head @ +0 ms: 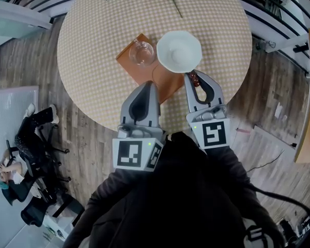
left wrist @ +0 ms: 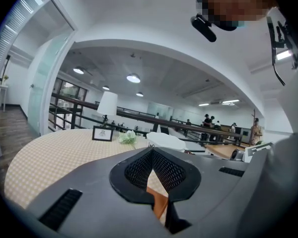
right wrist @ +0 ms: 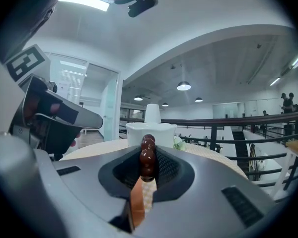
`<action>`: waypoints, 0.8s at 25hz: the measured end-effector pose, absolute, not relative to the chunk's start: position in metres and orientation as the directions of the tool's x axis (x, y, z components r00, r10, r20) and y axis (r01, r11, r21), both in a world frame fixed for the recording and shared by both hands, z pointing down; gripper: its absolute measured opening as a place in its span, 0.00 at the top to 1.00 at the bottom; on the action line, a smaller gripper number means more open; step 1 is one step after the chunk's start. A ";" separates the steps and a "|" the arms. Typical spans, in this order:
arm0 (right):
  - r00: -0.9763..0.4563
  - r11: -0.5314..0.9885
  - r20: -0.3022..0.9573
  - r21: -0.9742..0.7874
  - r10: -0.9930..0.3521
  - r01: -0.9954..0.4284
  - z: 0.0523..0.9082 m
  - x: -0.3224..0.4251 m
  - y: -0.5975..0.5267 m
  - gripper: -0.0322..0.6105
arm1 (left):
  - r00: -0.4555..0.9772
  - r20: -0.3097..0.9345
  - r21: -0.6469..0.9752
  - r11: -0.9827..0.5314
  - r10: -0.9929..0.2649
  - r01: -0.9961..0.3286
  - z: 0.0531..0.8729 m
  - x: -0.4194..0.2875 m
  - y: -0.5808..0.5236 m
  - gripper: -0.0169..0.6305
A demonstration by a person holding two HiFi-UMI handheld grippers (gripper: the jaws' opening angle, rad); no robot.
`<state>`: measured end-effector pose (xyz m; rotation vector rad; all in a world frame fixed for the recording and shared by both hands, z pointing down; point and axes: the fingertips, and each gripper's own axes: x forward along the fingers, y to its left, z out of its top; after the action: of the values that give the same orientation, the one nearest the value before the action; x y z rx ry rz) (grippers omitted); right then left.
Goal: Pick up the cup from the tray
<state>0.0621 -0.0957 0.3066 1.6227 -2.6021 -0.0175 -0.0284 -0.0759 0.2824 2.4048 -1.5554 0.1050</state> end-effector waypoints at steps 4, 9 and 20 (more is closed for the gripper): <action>-0.398 0.401 0.061 0.055 -0.916 -0.914 0.305 0.076 -0.106 0.90 | 0.452 0.199 0.186 -0.420 -0.869 -0.888 0.279 -0.019 -0.088 0.96; -0.345 0.350 0.089 0.053 -0.935 -0.935 0.314 0.093 -0.119 0.90 | 0.491 0.216 0.190 -0.457 -0.844 -0.869 0.284 -0.008 -0.102 0.96; -0.263 0.275 0.180 0.041 -0.948 -0.961 0.365 0.110 -0.144 0.90 | 0.543 0.285 0.221 -0.497 -0.790 -0.839 0.312 -0.008 -0.124 0.96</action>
<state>0.1098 -0.1443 0.3651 1.7930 -2.3681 0.1134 -0.0076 -0.1239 0.3119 2.4514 -1.3430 0.2080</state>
